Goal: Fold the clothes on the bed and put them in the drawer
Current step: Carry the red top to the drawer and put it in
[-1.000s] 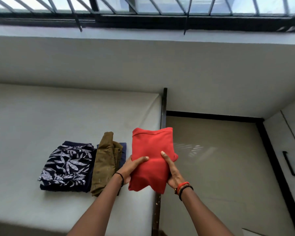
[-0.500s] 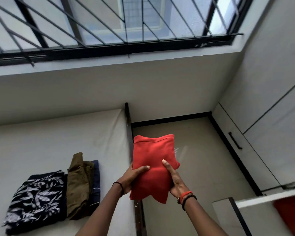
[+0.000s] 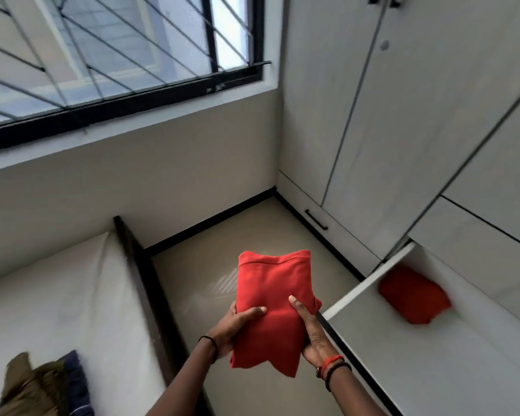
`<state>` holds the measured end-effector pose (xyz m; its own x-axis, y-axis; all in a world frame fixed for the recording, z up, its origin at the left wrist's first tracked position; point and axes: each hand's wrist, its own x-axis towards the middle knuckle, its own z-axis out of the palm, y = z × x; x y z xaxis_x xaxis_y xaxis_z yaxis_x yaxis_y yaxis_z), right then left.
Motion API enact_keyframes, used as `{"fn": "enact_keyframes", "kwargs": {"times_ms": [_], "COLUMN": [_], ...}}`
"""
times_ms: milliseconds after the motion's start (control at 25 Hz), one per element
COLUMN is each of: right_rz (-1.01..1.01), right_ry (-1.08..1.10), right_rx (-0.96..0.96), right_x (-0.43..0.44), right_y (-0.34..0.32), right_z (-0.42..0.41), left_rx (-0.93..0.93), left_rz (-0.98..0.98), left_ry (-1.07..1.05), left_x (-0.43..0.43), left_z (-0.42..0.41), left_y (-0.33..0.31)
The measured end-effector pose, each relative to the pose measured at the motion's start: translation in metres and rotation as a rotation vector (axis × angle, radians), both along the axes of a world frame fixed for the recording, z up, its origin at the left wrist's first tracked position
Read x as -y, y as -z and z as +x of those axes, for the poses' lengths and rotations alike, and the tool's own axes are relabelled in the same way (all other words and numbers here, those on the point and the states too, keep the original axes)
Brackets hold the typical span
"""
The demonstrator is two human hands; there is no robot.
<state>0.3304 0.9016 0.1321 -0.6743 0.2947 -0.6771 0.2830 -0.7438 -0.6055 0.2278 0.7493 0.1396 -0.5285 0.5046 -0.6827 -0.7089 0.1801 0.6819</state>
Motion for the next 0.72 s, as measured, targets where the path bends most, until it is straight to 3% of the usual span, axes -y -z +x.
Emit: {"fn": "enact_keyframes", "kwargs": {"times_ms": [360,720], "right_rz": [-0.035,-0.118], "right_ry": [0.210,0.376], "right_rx": [0.039,0.071], "right_x": [-0.155,-0.278], "right_y": [0.023,0.089], "right_z": [0.095,0.198], "left_rx": [0.019,0.040], "left_rz": [-0.010,-0.130], "left_ry": [0.265,0.518], "left_x": [-0.178,-0.333], "left_z": [0.062,0.130], "left_y": [0.011,0.083]}}
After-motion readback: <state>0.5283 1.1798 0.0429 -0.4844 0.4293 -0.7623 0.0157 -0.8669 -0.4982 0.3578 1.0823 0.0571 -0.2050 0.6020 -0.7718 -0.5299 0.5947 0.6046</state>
